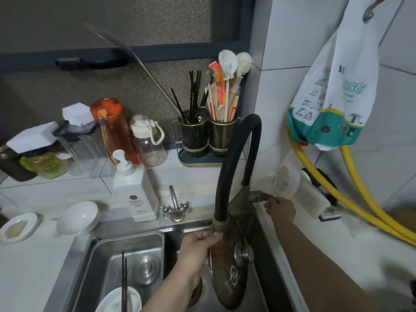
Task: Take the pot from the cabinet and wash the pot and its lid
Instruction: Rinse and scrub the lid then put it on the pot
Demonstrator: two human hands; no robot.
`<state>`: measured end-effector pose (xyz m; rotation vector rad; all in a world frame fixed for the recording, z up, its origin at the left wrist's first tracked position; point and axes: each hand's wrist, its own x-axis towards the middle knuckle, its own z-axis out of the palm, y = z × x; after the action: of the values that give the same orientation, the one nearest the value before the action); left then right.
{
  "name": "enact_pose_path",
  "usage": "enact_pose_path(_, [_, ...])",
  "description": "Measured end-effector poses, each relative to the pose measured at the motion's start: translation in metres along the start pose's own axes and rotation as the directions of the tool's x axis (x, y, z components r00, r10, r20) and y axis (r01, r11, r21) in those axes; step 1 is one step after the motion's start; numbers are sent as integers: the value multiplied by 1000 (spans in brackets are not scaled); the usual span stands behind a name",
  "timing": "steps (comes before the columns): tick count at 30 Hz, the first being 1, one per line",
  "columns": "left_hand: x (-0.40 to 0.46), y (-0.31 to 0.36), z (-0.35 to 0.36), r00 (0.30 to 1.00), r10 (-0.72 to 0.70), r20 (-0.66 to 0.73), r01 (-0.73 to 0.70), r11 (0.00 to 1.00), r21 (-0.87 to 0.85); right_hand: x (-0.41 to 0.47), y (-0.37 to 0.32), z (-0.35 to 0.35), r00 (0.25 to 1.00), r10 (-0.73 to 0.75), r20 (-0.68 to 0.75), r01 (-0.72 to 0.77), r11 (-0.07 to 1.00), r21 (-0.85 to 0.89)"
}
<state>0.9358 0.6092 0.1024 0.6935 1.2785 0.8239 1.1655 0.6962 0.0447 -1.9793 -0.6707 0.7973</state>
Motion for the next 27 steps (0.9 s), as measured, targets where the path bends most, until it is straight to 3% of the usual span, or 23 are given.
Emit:
enact_pose_path(4, [-3,-1,-1,1000,-2,-26,2,1000,3,-10,11,2,991,69,116,-68,998,-17])
enact_pose_path(7, [-3,-3,-5,996,14,-85,-13,1000,10,-49,21,10,942,118,313,-149,986,76])
enact_pose_path(11, [-10,1,-6,995,46,-92,-47,999,-9,-107,27,15,895,56,443,-60,998,-6])
enact_pose_path(15, [-15,-1,-7,989,132,-60,-118,973,201,-143,34,14,902,36,430,-72,995,67])
enact_pose_path(20, [-24,-2,-11,974,214,68,-221,856,467,-165,33,13,883,98,459,-180,974,137])
enact_pose_path(23, [-29,-4,-26,974,208,89,-225,841,493,-175,23,8,884,23,467,-88,989,117])
enact_pose_path(27, [-35,-10,-53,987,116,108,-151,897,416,-181,22,8,870,-114,480,131,991,-2])
